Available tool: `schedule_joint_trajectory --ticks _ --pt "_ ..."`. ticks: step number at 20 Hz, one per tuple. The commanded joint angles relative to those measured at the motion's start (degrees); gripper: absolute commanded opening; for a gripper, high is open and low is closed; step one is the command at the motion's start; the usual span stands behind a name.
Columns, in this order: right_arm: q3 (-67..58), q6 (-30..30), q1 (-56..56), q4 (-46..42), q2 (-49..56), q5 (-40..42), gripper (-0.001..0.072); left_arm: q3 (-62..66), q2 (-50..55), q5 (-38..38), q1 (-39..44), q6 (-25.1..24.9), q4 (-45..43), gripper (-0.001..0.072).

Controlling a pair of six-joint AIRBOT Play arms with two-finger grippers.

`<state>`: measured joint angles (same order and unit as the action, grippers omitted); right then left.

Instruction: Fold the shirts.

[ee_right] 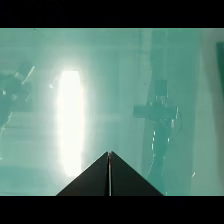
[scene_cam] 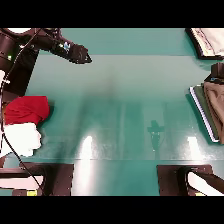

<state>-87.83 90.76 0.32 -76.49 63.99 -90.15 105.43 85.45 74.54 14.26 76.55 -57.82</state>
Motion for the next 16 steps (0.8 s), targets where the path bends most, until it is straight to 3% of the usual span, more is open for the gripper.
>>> schedule_joint_trajectory --ticks 1,4,8,10,11,16 --pt "0.0 0.0 0.0 0.0 0.0 -1.3 0.0019 0.4 -0.5 1.6 -0.7 0.4 0.5 0.0024" --pt "0.0 0.0 0.0 0.0 0.0 -1.4 0.0018 2.5 -4.6 12.1 -3.3 3.1 -9.3 0.0024" --pt "0.0 0.0 0.0 0.0 0.0 -1.3 0.0018 1.7 -14.1 17.5 -4.8 6.3 -38.7 0.0029" --pt "0.0 0.0 0.0 0.0 0.0 -1.3 0.0019 -1.3 -15.5 17.8 -7.4 8.9 -42.0 0.0566" --pt "0.0 0.0 0.0 0.0 0.0 -1.3 0.0019 -4.3 -15.5 17.6 -9.1 10.4 -42.1 0.0620" --pt "0.0 0.0 0.0 0.0 0.0 -1.3 0.0018 -29.4 -15.5 8.0 -19.1 13.6 -42.3 0.0621"
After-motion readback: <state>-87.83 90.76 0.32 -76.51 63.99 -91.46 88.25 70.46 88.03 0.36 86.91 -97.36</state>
